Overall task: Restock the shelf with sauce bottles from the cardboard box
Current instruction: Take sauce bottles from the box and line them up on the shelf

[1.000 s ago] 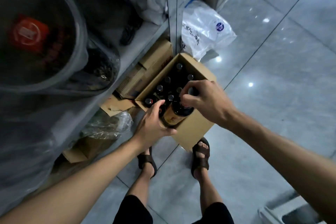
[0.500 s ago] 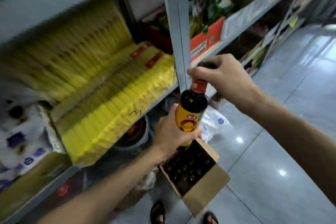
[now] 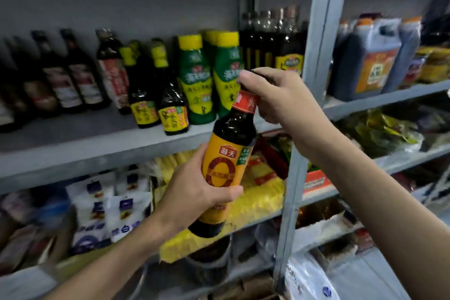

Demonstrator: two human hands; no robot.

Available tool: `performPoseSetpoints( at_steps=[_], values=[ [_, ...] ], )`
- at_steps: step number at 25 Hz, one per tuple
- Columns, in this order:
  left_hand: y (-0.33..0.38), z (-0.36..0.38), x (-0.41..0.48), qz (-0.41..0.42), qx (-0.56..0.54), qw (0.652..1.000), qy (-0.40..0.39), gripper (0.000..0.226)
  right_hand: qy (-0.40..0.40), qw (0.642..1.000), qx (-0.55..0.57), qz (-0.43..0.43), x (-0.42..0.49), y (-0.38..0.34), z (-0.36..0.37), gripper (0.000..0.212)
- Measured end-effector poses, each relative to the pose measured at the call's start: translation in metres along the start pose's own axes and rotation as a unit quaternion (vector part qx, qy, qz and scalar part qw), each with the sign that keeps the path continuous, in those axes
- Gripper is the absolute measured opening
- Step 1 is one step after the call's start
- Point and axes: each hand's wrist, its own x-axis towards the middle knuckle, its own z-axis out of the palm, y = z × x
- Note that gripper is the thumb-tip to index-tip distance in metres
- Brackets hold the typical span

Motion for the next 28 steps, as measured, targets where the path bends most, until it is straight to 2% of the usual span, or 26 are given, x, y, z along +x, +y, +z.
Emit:
performPoseSetpoints(
  at_steps=[6,10,14,19,22,28],
  values=[
    [0.024,-0.127,-0.030,0.002,0.021,0.994,0.110,0.061,-0.130,0.991,-0.018,-0.031,0.031,-0.060,0.114,0.020],
    [0.017,-0.213,-0.055,0.004,0.070,0.983,0.169,0.061,-0.201,0.979,-0.010,-0.032,0.040,-0.084,0.208,0.037],
    [-0.004,-0.303,-0.083,-0.004,0.107,0.973,0.202,0.059,-0.200,0.979,0.037,-0.032,0.045,-0.096,0.308,0.057],
    [-0.031,-0.412,-0.103,-0.002,0.070,0.970,0.235,0.060,-0.216,0.973,0.082,-0.020,0.064,-0.107,0.423,0.056],
    [-0.047,-0.460,-0.104,-0.011,0.036,0.975,0.221,0.068,-0.206,0.975,0.075,-0.027,0.085,-0.112,0.471,0.058],
    [-0.087,-0.507,-0.102,-0.036,0.031,0.980,0.191,0.065,-0.190,0.975,0.099,-0.055,0.132,-0.090,0.523,0.069]
  ],
)
